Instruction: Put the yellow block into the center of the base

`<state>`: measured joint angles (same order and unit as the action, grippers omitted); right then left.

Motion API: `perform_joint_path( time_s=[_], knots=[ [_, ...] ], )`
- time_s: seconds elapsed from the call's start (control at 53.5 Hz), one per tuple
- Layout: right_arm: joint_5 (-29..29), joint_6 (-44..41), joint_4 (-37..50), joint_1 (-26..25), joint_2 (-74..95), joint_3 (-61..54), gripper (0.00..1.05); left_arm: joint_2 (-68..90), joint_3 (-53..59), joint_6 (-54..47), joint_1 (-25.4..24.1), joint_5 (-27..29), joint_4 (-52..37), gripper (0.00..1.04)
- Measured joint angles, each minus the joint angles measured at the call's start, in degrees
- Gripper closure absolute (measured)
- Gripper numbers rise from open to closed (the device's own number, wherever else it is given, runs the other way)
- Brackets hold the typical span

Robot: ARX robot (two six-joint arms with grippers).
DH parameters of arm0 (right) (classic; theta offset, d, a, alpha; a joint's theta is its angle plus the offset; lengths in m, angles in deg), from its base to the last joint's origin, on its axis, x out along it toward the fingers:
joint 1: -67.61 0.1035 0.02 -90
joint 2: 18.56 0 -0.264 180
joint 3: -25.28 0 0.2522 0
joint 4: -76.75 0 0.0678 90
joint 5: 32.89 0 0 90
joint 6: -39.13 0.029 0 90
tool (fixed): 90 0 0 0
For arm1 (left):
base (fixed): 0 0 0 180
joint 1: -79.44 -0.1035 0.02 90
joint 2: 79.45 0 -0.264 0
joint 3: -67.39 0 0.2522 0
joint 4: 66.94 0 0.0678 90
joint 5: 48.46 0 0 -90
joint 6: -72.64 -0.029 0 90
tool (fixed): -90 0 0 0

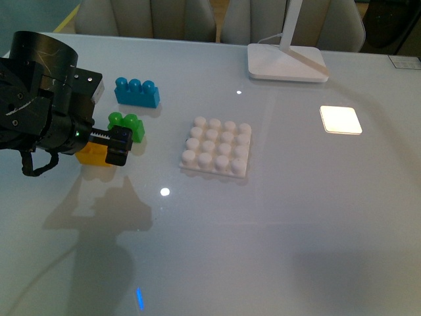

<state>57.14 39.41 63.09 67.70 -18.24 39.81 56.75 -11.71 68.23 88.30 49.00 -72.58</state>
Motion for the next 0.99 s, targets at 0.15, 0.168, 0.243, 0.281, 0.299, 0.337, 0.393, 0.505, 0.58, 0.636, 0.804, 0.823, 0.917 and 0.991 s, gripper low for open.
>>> perform_joint_path(
  time_s=[0.15,0.168,0.243,0.281,0.299,0.337,0.393,0.505,0.58,0.636,0.804,0.823,0.917,0.991],
  knots=[
    [0.00,0.00,0.00,0.00,0.00,0.00,0.09,0.70,-1.07,0.44,-0.39,0.09,0.72,0.07],
    [0.00,0.00,-0.02,-0.02,0.00,0.00,0.09,0.79,-1.25,0.59,-0.44,0.09,0.81,0.07],
    [0.00,0.00,0.00,-0.02,0.00,0.00,0.09,1.14,-2.16,1.22,-0.55,0.07,1.77,0.07],
    [0.00,-0.02,0.00,-0.02,0.00,0.00,0.09,1.44,-2.69,1.55,-0.61,0.04,2.14,0.07],
    [0.00,-0.02,0.00,-0.02,0.00,0.00,0.09,1.55,-3.02,1.77,-0.63,0.02,2.47,0.07],
    [0.00,0.00,0.00,-0.02,0.00,0.00,0.09,1.81,-3.39,2.16,-0.63,0.00,2.82,0.07],
    [0.00,0.00,0.00,-0.02,0.00,0.00,0.09,2.29,-3.96,2.82,-0.68,-0.02,3.50,0.07],
    [0.00,0.00,0.00,-0.02,0.00,0.00,0.09,2.99,-4.52,3.54,-0.79,-0.04,4.11,0.07],
    [0.00,0.00,-0.02,-0.02,0.00,0.00,0.09,3.45,-4.83,3.93,-0.85,-0.04,4.44,0.07],
    [0.00,0.00,-0.02,-0.02,0.00,0.00,0.09,3.74,-5.03,4.13,-1.01,-0.04,4.46,0.07],
    [0.00,-0.02,-0.02,-0.02,0.00,0.00,0.09,4.11,-5.66,4.31,-1.38,0.00,4.81,0.07],
    [0.00,0.00,0.00,0.00,0.00,0.00,0.09,4.17,-5.73,4.31,-1.42,-0.02,4.81,0.07],
    [0.00,0.00,-0.02,-0.02,0.00,0.00,0.09,4.61,-6.23,4.55,-1.77,0.02,5.14,0.07],
    [-0.02,0.00,0.00,0.00,0.00,0.00,0.09,4.70,-6.23,4.87,-1.90,0.02,5.18,0.07]
  ],
)
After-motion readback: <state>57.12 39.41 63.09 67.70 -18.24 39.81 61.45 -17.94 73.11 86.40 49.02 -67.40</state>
